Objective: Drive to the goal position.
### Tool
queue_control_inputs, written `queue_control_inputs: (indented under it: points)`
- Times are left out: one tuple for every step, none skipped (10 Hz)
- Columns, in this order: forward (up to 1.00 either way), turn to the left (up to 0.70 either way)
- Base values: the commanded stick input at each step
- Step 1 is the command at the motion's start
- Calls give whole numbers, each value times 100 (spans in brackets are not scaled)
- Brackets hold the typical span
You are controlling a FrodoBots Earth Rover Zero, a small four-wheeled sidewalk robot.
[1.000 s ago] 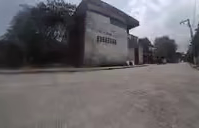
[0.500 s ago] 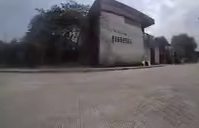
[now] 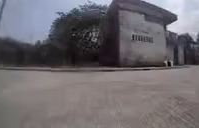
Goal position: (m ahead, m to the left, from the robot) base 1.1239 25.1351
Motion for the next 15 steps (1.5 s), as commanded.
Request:
queue_control_inputs:
  points:
    - [0,93]
    - [0,93]
    - [0,93]
    - [0,93]
    - [0,93]
    - [0,93]
    - [0,93]
    - [5,53]
    - [85,33]
    - [96,36]
    - [97,36]
    - [99,37]
    - [100,36]
    - [100,36]
    - [100,35]
